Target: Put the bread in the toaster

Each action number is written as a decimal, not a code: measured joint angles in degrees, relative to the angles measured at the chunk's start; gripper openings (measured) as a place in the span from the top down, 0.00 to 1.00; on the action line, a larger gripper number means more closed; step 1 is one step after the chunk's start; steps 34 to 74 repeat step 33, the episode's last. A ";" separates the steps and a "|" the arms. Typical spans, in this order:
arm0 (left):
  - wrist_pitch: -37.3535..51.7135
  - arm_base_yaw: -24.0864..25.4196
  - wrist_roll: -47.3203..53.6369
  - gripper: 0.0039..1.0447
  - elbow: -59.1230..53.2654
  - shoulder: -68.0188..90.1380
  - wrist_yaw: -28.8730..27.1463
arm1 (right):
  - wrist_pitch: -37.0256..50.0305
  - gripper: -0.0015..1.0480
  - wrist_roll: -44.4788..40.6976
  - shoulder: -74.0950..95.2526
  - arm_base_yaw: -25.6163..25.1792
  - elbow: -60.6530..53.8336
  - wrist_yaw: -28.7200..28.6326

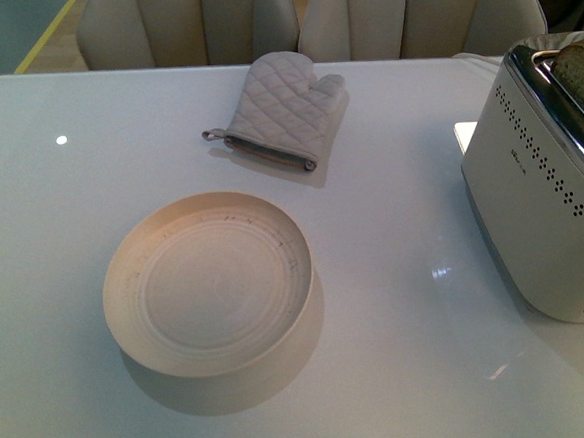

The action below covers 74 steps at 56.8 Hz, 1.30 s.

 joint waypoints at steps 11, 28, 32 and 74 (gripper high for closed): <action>0.00 0.00 0.00 0.07 0.00 0.00 0.00 | 0.00 0.09 0.13 0.00 0.00 0.00 0.00; 0.00 0.00 0.00 0.07 0.00 -0.02 0.00 | 0.00 0.09 0.15 0.00 0.00 0.02 0.00; 0.00 0.00 0.00 0.07 0.00 -0.02 0.00 | 0.00 0.09 0.15 0.00 0.00 0.00 0.00; 0.00 0.00 0.00 0.07 0.00 -0.02 0.00 | 0.00 0.09 0.17 -0.02 0.00 0.02 0.02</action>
